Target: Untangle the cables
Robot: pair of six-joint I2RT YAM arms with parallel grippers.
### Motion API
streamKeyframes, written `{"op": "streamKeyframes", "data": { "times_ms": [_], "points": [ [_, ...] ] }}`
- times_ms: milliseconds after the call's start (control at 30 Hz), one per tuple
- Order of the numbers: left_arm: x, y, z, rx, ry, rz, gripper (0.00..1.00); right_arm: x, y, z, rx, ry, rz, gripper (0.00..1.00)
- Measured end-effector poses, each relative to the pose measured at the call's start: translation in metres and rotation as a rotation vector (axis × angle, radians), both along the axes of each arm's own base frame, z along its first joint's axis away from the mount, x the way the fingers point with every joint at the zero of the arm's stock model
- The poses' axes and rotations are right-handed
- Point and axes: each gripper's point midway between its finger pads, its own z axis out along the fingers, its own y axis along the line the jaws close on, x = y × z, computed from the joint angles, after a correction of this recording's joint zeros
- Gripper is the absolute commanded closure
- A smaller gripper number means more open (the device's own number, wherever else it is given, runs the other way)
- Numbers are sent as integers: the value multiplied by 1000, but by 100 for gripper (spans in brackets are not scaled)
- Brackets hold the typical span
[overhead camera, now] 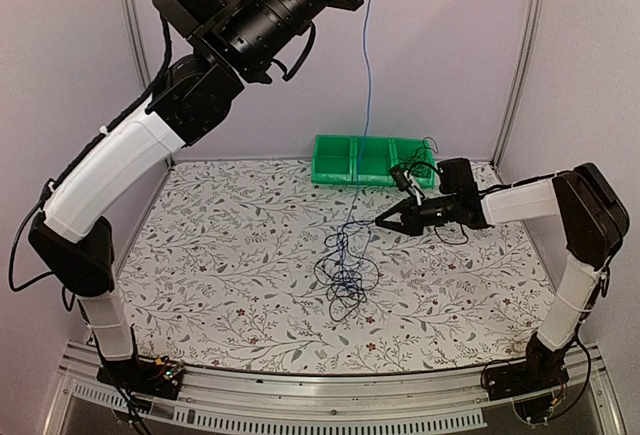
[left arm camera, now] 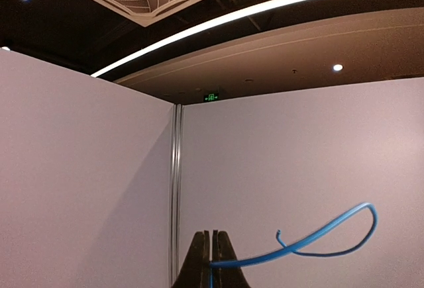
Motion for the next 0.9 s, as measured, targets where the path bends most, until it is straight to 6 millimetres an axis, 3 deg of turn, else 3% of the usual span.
{"op": "streamKeyframes", "data": {
  "times_ms": [100, 200, 333, 433, 567, 833, 900],
  "points": [
    [4, -5, -9, 33, 9, 16, 100, 3, -19, 12, -12, -1, -7, 51],
    [7, -11, -19, 64, 19, 23, 100, -8, -33, 43, -10, -96, 36, 37],
    [11, -20, -33, 96, 33, 24, 100, -51, -29, 100, 31, -316, 180, 31],
    [13, -23, -38, 109, 39, 24, 100, -84, -16, 119, 49, -451, 294, 31],
    [13, -23, -38, 107, 37, 24, 100, -109, -1, 115, 57, -514, 404, 30],
    [13, -23, -38, 105, 36, 23, 100, -119, 10, 78, 29, -511, 460, 38],
    [12, -23, -38, 105, 36, 23, 100, -121, 19, 72, 31, -508, 473, 49]
  ]
}}
